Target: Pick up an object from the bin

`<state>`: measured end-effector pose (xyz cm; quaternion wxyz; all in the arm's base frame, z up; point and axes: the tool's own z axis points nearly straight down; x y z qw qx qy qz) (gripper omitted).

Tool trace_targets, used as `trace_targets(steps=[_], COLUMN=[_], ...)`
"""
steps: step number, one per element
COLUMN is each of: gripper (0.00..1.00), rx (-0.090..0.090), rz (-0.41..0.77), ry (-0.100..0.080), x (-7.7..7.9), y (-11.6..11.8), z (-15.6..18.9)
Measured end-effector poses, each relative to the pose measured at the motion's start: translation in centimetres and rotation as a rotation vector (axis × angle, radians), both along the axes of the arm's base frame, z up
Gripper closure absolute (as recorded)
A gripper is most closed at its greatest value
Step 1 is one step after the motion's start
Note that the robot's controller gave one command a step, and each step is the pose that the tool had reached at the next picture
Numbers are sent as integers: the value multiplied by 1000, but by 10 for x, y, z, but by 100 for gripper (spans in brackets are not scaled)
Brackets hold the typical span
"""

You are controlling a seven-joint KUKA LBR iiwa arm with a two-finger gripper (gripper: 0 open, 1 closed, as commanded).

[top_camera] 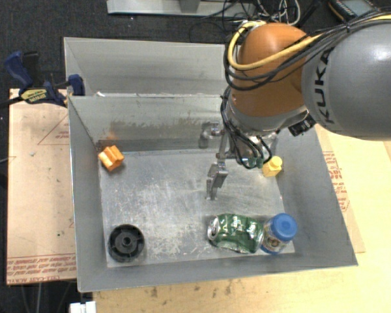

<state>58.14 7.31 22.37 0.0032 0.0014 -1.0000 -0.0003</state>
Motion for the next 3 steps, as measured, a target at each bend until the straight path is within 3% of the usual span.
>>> trace_targets(steps=[1,2,3], gripper=[0,0,0], rx=[1,2,1], rz=[-2,61,252], ry=[-8,-14,0], x=[1,-3,-22], y=[0,-37,-61], z=[5,-42,-62])
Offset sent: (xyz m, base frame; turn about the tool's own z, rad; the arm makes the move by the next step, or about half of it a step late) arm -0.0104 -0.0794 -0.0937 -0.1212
